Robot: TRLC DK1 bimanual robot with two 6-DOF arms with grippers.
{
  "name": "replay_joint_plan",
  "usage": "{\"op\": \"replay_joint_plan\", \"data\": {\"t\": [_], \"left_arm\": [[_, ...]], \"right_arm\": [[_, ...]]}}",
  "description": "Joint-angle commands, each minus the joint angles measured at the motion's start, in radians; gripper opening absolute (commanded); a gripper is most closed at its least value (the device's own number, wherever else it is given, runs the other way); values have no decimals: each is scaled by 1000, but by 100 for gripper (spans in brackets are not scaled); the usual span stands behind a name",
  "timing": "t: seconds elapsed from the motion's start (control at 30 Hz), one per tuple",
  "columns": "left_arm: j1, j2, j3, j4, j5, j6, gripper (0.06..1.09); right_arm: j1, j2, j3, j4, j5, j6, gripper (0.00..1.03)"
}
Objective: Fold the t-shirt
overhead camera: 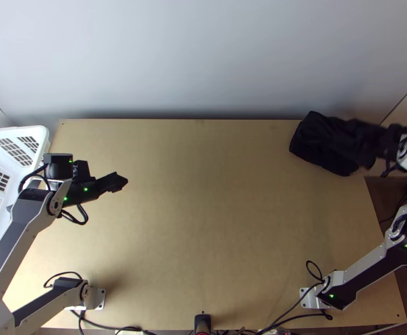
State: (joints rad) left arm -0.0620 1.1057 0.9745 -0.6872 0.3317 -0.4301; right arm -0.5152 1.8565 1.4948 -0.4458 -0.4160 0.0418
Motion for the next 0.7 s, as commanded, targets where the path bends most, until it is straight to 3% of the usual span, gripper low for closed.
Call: {"op": "replay_joint_plan", "data": {"t": [0.0, 0.23, 0.6, 0.63, 0.67], "left_arm": [[-16, -33, -5, -20, -3, -9, 104], [-15, -75, -30, -43, -11, -10, 104], [-10, -96, -49, -49, -11, -16, 104], [-10, -96, -51, -48, -11, -18, 104], [-10, -96, -53, -46, -11, -19, 104]], "right_arm": [[-43, -11, -223, 93, -7, -88, 3], [-28, 3, -355, 199, -7, -88, 3], [-28, -122, -309, 294, -7, -25, 3], [-31, -134, -288, 291, -9, -13, 15], [-34, -154, -268, 272, -12, 4, 40]]}}
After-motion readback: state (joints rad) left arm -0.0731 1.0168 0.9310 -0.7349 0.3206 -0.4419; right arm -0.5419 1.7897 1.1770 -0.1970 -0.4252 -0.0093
